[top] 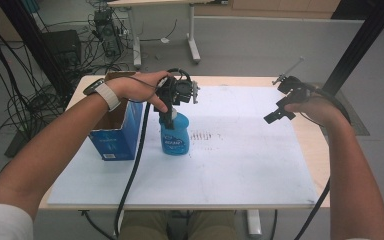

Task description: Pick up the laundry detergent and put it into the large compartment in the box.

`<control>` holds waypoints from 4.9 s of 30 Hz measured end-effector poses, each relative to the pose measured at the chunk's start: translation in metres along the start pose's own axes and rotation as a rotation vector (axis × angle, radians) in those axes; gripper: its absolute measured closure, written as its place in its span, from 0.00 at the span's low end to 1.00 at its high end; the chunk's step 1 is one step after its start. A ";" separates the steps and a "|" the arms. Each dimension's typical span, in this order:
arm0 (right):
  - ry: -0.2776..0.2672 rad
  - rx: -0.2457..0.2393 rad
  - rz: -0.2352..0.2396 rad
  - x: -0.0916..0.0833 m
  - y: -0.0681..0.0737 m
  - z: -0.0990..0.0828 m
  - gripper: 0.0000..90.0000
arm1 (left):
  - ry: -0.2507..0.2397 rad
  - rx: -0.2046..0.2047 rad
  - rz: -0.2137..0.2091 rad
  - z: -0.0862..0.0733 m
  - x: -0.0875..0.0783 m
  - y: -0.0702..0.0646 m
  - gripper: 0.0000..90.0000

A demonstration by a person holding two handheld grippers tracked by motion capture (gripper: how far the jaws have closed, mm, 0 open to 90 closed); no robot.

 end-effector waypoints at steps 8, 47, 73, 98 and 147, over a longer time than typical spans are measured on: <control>0.002 -0.001 -0.004 -0.001 0.000 -0.001 0.12 | -0.001 0.000 0.000 0.000 0.001 0.000 0.08; -0.003 -0.001 -0.005 -0.003 -0.001 -0.001 0.12 | 0.000 -0.001 0.006 0.000 0.000 0.000 0.08; -0.002 -0.005 -0.005 -0.002 0.000 0.000 0.12 | -0.003 -0.008 0.007 -0.001 -0.001 0.000 0.08; 0.000 0.000 -0.004 -0.002 -0.001 -0.002 0.12 | -0.006 -0.007 0.004 0.000 0.002 0.000 0.08; -0.008 0.007 0.000 0.001 -0.003 -0.007 0.12 | -0.010 0.001 0.013 0.003 0.014 -0.003 0.08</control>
Point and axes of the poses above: each handheld gripper's, and its own axes: x roughly forward along the jaws, z roughly out of its top, y roughly to its left, the point moved 9 cm from there along x, roughly forward along the jaws, and after that the axes turned 15 degrees about z, right-handed, at the moved point
